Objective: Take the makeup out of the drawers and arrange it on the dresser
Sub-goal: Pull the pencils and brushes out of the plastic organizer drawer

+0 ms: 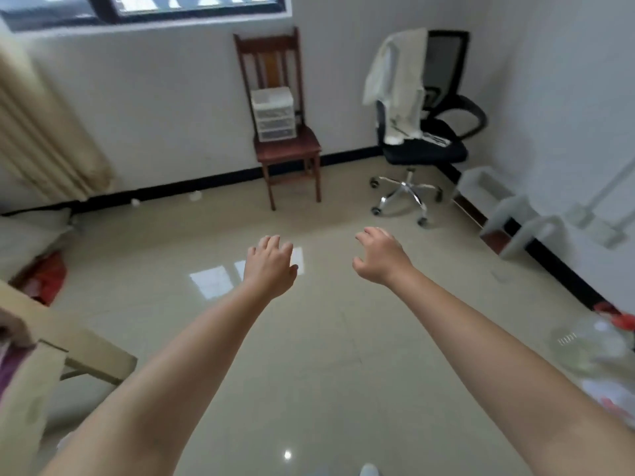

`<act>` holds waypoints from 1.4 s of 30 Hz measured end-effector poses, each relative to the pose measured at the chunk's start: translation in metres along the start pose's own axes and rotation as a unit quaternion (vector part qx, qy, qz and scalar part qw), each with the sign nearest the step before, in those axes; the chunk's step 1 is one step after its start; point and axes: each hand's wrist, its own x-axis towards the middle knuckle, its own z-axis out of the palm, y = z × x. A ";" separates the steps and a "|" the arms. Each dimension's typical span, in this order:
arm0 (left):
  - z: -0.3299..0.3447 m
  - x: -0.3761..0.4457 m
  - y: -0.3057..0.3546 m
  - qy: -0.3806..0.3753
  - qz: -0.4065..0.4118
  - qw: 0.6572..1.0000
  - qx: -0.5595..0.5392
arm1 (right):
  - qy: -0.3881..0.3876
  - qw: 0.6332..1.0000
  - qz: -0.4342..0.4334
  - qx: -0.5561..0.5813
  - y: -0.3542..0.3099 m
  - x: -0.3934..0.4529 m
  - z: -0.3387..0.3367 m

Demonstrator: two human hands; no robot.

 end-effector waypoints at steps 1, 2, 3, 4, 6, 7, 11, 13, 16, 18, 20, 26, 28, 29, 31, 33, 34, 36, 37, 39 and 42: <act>-0.008 0.020 -0.009 0.006 -0.018 1.000 -0.002 | 0.005 1.000 -0.013 0.005 -0.003 0.028 -0.005; -0.015 0.042 -0.021 0.015 -0.036 0.999 -0.002 | 0.008 0.999 -0.035 0.010 -0.010 0.061 -0.009; -0.021 0.062 -0.032 0.023 -0.050 0.998 -0.002 | 0.008 0.998 -0.054 0.015 -0.016 0.087 -0.011; -0.025 0.080 -0.041 0.030 -0.061 0.998 -0.004 | 0.005 0.997 -0.068 0.019 -0.023 0.110 -0.011; -0.031 0.122 -0.065 0.036 -0.091 0.995 -0.010 | -0.003 0.995 -0.098 0.021 -0.036 0.166 -0.008; -0.033 0.145 -0.076 0.034 -0.104 0.994 -0.012 | -0.005 0.994 -0.112 0.018 -0.043 0.195 -0.006; -0.034 0.243 -0.125 0.007 -0.123 0.992 -0.009 | -0.020 0.991 -0.129 0.009 -0.066 0.310 0.006; -0.037 0.294 -0.147 -0.019 -0.122 0.992 -0.002 | -0.033 0.993 -0.118 0.000 -0.076 0.366 0.008; -0.048 0.372 -0.179 -0.031 -0.127 0.991 -0.008 | -0.036 0.994 -0.098 0.011 -0.088 0.445 0.009; -0.055 0.422 -0.196 -0.029 -0.128 0.991 -0.017 | -0.041 0.995 -0.089 0.019 -0.091 0.495 0.009; -0.056 0.472 -0.212 -0.031 -0.117 0.992 -0.017 | -0.042 0.996 -0.081 0.023 -0.090 0.547 0.012; -0.046 0.634 -0.261 -0.029 -0.115 0.993 -0.010 | -0.048 0.996 -0.071 0.031 -0.080 0.721 0.036; -0.045 0.690 -0.279 -0.031 -0.125 0.992 -0.011 | -0.050 0.995 -0.080 0.024 -0.078 0.785 0.041; -0.047 0.718 -0.288 -0.033 -0.128 0.991 -0.007 | -0.051 0.995 -0.085 0.017 -0.077 0.816 0.042; -0.050 0.768 -0.307 -0.033 -0.131 0.991 0.006 | -0.051 0.995 -0.091 0.007 -0.077 0.874 0.044; -0.053 0.815 -0.325 -0.037 -0.133 0.990 0.011 | -0.051 0.994 -0.093 0.001 -0.081 0.927 0.046; -0.052 0.836 -0.333 -0.042 -0.132 0.990 0.009 | -0.056 0.994 -0.093 -0.003 -0.084 0.951 0.048; -0.048 0.878 -0.349 -0.053 -0.127 0.990 0.007 | -0.071 0.993 -0.094 -0.010 -0.091 0.995 0.057; -0.044 0.900 -0.358 -0.057 -0.125 0.990 0.007 | -0.079 0.992 -0.096 -0.013 -0.094 1.017 0.063; -0.036 0.946 -0.376 -0.061 -0.123 0.990 0.004 | -0.089 0.991 -0.093 -0.019 -0.099 1.061 0.076; -0.021 1.017 -0.406 -0.049 -0.106 0.993 -0.001 | -0.072 0.995 -0.069 -0.028 -0.101 1.128 0.100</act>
